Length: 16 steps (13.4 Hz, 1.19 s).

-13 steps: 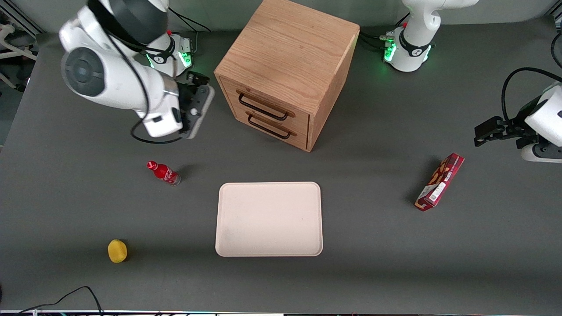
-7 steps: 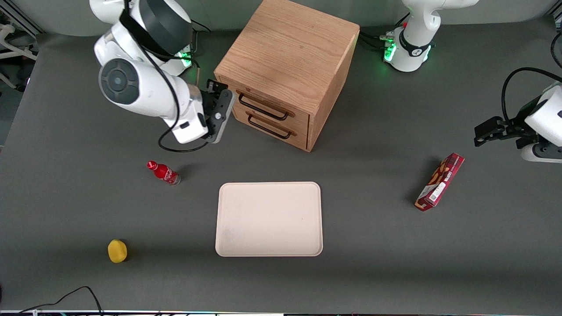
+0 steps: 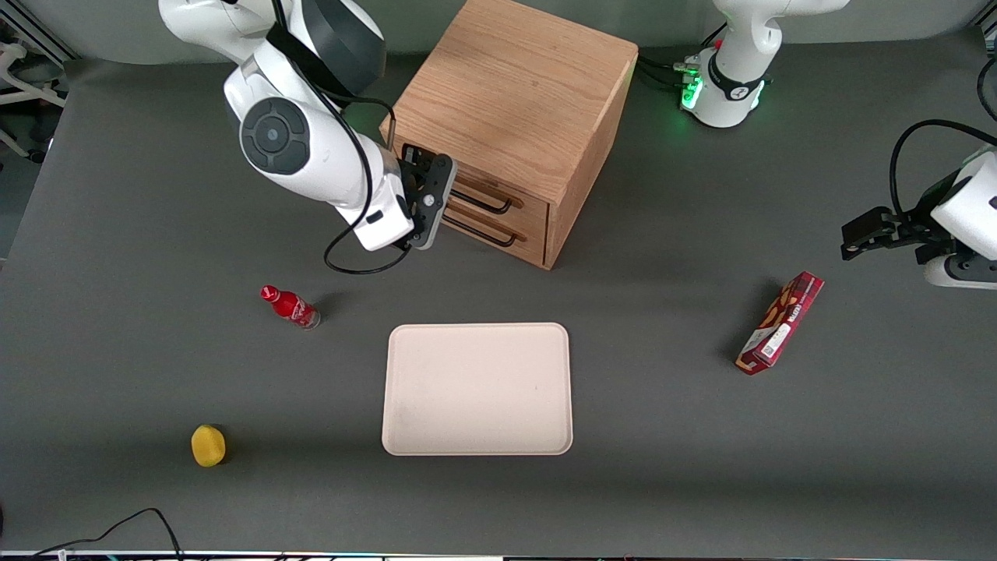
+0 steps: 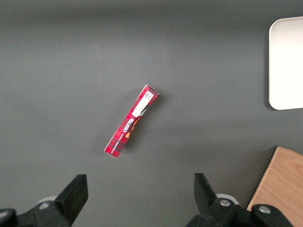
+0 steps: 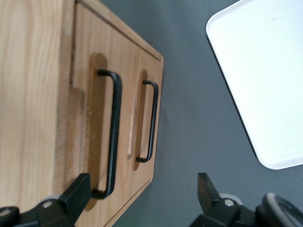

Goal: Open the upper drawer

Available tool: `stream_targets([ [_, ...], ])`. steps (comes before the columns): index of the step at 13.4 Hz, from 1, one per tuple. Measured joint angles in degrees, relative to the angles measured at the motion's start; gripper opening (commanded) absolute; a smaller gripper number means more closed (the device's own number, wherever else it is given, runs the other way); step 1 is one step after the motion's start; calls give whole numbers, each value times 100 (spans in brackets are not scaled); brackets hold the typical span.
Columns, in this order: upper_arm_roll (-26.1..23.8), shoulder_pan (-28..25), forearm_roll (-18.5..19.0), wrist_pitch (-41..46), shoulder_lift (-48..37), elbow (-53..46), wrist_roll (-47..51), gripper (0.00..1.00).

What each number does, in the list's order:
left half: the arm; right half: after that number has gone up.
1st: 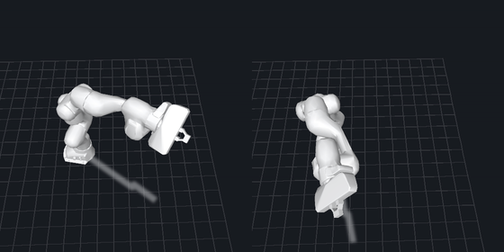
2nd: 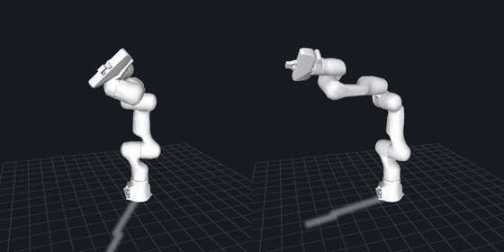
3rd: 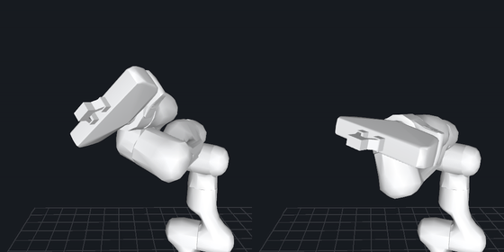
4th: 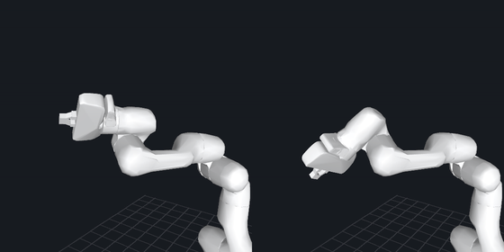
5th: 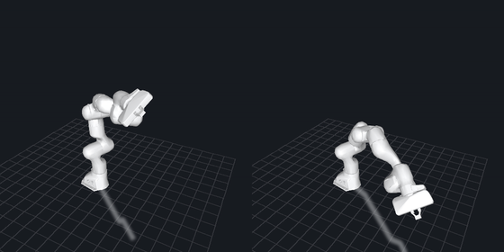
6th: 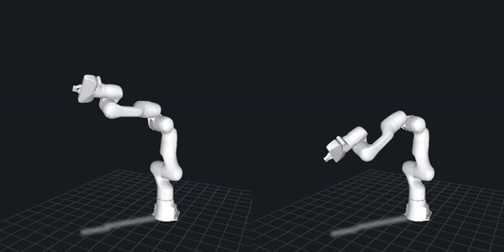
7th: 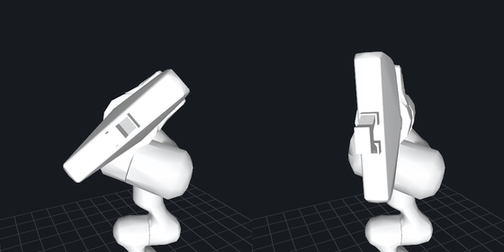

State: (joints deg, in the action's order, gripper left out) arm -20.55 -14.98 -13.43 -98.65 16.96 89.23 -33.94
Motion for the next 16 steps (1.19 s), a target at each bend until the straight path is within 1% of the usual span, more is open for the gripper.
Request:
stream_targets([
  [5,6,0,-13,-461,214,-3,12,100],
  [12,-12,-92,-17,-507,332,156,165,100],
  [16,-20,-226,-26,-706,340,313,232,100],
])
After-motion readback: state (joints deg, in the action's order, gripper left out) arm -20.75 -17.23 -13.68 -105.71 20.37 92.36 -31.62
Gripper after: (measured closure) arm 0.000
